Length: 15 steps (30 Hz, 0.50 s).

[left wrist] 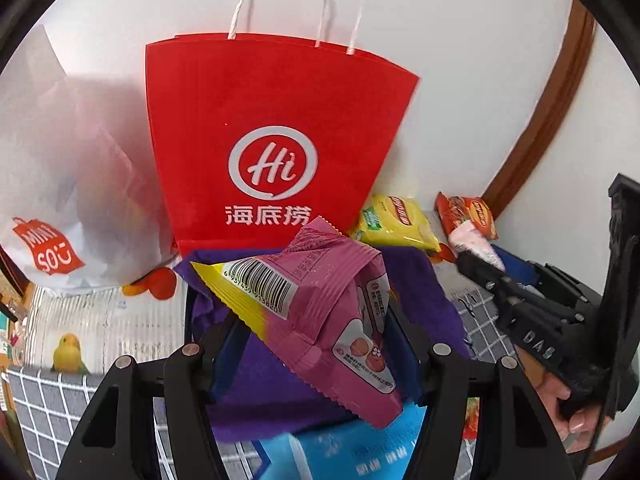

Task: Organize snacks
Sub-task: 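Carry the pink packet and magenta bag with both tools over the purple towel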

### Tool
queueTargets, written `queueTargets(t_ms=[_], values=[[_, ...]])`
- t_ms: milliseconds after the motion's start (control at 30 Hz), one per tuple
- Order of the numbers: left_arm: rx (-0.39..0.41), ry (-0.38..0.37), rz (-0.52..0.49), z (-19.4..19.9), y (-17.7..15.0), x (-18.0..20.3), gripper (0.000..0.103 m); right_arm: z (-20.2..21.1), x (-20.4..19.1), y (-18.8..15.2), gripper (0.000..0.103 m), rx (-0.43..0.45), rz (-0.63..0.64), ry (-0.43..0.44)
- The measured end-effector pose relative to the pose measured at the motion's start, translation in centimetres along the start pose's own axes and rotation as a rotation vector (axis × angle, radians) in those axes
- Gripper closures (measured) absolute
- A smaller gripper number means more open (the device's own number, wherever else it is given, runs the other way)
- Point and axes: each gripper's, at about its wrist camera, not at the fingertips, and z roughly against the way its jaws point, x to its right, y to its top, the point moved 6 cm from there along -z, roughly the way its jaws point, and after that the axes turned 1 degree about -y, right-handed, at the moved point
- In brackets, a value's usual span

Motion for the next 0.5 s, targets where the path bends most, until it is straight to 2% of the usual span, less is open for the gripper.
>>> queueTargets(t_ms=[133, 333, 500], values=[[-0.019, 0.005, 0.031, -2.3, 0.4, -1.6, 0.041, -2.1, 0.8, 0.0, 0.061, -0.013, -0.015, 0.013], [-0.062, 0.021, 0.059, -5.8, 0.1, -3.9, 0.041, -6.9, 2.9, -2.0, 0.061, -0.121, -0.061, 0.004], [-0.100, 0.053, 0.059, -7.7, -0.5, -5.4, 0.041, -8.4, 3.6, -2.5, 0.061, -0.144, -0.052, -0.011]])
